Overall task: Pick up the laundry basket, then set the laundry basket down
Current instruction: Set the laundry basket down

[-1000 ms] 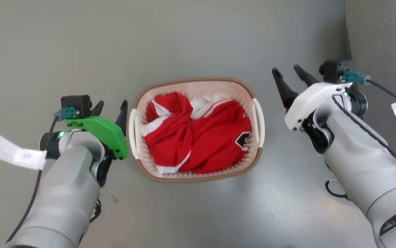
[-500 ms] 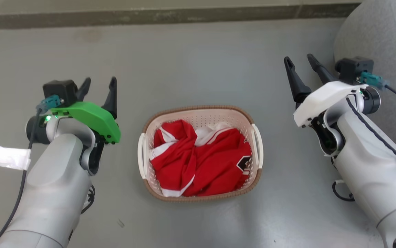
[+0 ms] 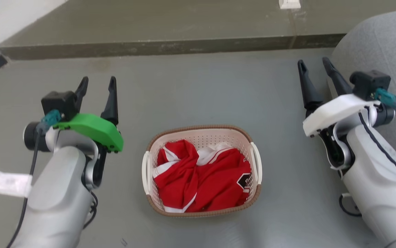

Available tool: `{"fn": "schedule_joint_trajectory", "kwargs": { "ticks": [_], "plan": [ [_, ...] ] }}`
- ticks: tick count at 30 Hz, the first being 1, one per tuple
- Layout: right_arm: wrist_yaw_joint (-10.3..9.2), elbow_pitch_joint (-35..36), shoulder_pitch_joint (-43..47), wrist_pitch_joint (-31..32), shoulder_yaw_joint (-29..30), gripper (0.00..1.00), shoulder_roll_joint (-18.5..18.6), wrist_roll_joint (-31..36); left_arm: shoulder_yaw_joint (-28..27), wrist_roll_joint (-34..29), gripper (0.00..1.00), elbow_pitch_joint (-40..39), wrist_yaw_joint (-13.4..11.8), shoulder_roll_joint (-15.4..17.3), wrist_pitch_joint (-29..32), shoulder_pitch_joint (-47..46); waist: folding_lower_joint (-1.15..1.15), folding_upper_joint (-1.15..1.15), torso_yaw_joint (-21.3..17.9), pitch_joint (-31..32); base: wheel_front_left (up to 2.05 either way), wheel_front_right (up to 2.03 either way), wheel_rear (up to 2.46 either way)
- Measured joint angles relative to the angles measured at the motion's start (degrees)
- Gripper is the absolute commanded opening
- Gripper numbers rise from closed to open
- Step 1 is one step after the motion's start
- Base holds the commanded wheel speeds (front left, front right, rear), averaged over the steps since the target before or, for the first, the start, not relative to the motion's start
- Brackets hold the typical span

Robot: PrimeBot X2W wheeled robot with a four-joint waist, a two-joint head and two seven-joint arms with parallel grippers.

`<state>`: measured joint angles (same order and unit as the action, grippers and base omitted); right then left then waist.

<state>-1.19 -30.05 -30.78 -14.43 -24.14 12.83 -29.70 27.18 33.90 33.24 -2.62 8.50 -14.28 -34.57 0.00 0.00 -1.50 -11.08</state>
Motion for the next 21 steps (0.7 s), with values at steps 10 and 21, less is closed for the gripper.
{"fn": "schedule_joint_trajectory", "kwargs": {
  "ticks": [10, 21],
  "plan": [
    [-1.78, 6.22, 7.12, -0.01, 1.58, 1.00, 0.10, 2.40, -1.26, -2.57, 1.00, -7.93, -2.02, 1.57, -0.14, 7.81, 0.00, 0.00, -0.06, 3.52, 0.00, 0.00, 0.00],
    [-3.09, 9.57, 15.74, -0.01, 3.15, 1.00, 0.11, 2.99, -2.11, -2.56, 1.00, -12.50, -2.94, 1.66, -0.14, 17.21, 0.00, 0.00, -0.37, 6.78, 0.00, 0.00, 0.00]
  ]
}}
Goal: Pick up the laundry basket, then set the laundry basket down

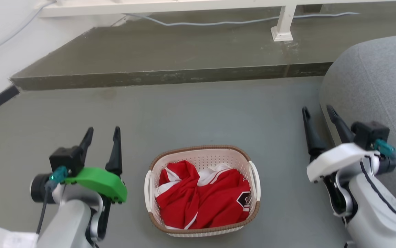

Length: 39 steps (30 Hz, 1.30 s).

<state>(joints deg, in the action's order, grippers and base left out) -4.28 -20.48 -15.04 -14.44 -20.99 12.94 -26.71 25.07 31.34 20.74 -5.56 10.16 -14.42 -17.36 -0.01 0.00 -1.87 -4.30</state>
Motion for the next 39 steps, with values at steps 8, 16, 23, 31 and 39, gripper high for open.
{"fn": "schedule_joint_trajectory", "kwargs": {
  "ticks": [8, 16, 23, 31, 39],
  "plan": [
    [-0.45, 1.98, 4.44, 0.00, 0.26, 1.00, -0.13, 0.70, -0.25, -0.01, 1.00, -2.58, -0.51, 0.23, 0.00, 5.47, 0.00, 0.00, -0.06, 1.49, 0.00, 0.00, 0.00],
    [-1.09, 3.66, 7.34, 0.00, 0.48, 1.00, -0.10, 1.64, -0.30, -0.93, 1.00, -4.78, -0.59, 0.77, 0.00, 8.34, 0.00, 0.00, -0.15, 2.57, 0.00, 0.00, 0.00],
    [-1.38, 5.05, 9.45, 0.00, 0.48, 1.00, -0.09, 2.15, -0.81, -1.31, 1.00, -6.84, -1.02, 0.79, 0.00, 10.74, 0.00, 0.00, -0.09, 2.92, 0.00, 0.00, 0.00],
    [-1.89, 6.34, 10.65, 0.00, 0.57, 1.00, 0.05, 2.75, -1.42, -1.80, 1.00, -8.76, -1.10, 0.79, 0.25, 12.83, 0.00, 0.00, 0.07, 3.34, 0.00, 0.00, 0.00],
    [-1.96, 6.95, 12.11, 0.00, 0.58, 1.00, 0.22, 3.11, -1.91, -3.65, 1.00, -10.49, -1.11, 0.80, 0.80, 14.21, 0.00, 0.00, 0.07, 3.57, 0.00, 0.00, 0.00]
  ]
}}
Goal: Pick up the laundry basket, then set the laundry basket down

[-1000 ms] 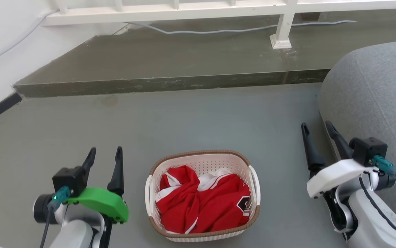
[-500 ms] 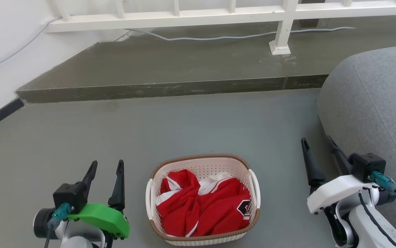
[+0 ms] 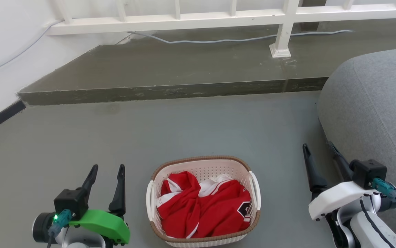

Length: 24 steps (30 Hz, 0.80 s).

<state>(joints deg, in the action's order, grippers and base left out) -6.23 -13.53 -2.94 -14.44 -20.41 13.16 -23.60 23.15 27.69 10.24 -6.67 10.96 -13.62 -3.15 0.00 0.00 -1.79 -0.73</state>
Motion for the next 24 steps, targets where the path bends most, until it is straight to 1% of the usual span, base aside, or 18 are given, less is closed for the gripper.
{"fn": "schedule_joint_trajectory", "kwargs": {
  "ticks": [10, 14, 15, 19, 24],
  "plan": [
    [-0.02, 1.25, 0.41, 0.02, 0.23, 1.00, 0.12, 0.43, -1.56, -1.29, 1.00, -1.60, -0.42, -0.13, 0.71, 1.24, 0.00, 0.00, 0.01, 0.01, 0.00, 0.00, 0.00],
    [-0.42, 1.72, 1.09, 0.21, 0.27, 1.00, 0.30, 0.89, -2.16, -1.75, 1.00, -2.07, -0.42, -0.45, 1.20, 1.77, 0.00, 0.00, 0.04, 0.02, 0.00, 0.00, 0.00],
    [-0.42, 1.81, 1.12, 0.31, 0.27, 0.00, 0.41, 1.05, -2.20, -1.75, 0.00, -2.30, -0.42, -0.53, 1.52, 1.87, 0.00, 0.00, 0.04, 0.01, 0.00, 0.00, 0.00],
    [-0.33, 0.47, 2.47, 0.37, -0.12, 0.00, -0.73, 0.87, -2.07, -1.49, 0.00, -0.89, -0.35, -1.30, 1.56, 2.79, 0.00, 0.00, 0.04, 0.01, 0.00, 0.00, 0.00],
    [0.19, 0.44, 3.12, 0.45, 0.52, 0.00, -0.83, -1.19, -2.56, 0.43, 0.00, -0.91, 0.16, -1.41, 1.57, 3.34, 0.00, 0.00, 0.14, 0.03, 0.00, 0.00, 0.00]
  ]
}}
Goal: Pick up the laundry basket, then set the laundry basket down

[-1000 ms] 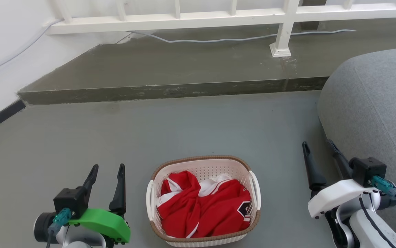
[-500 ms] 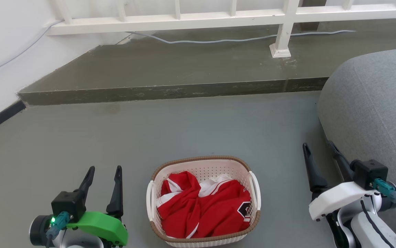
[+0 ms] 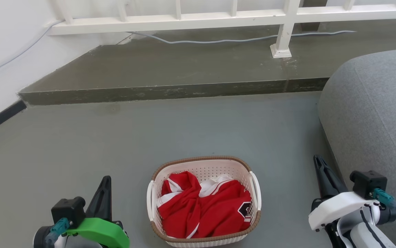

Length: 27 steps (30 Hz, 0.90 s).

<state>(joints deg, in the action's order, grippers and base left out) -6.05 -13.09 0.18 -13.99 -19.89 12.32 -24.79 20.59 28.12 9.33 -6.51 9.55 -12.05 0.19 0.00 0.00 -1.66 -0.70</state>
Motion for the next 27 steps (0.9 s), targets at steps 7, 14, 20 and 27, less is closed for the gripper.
{"fn": "schedule_joint_trajectory", "kwargs": {
  "ticks": [7, 14, 20, 27],
  "plan": [
    [1.01, 0.29, 0.01, 1.30, 1.55, 0.00, -1.07, -6.21, -1.37, 6.54, 0.00, -0.11, 0.79, -0.97, 1.25, 0.04, 0.00, 0.00, 0.14, 0.03, 0.00, 0.00, 0.00],
    [2.00, 0.37, 0.01, 2.70, 3.59, 0.00, -1.58, -11.77, -3.20, 11.07, 0.00, -0.08, 1.93, -1.40, 2.49, 0.04, 0.00, 0.00, 0.27, 0.05, 0.00, 0.00, 0.00],
    [2.57, 0.37, 0.00, 3.99, 5.20, 0.00, -2.02, -15.93, -4.49, 14.95, 0.00, 0.05, 2.53, -1.60, 3.54, 0.04, 0.00, 0.00, 0.37, 0.07, 0.00, 0.00, 0.00],
    [3.46, 0.34, -0.02, 5.42, 7.05, 0.00, -2.87, -21.01, -6.19, 20.04, 0.00, 0.54, 3.53, -1.70, 4.90, 0.03, 0.00, 0.00, 0.49, 0.10, 0.00, 0.00, 0.00]
  ]
}}
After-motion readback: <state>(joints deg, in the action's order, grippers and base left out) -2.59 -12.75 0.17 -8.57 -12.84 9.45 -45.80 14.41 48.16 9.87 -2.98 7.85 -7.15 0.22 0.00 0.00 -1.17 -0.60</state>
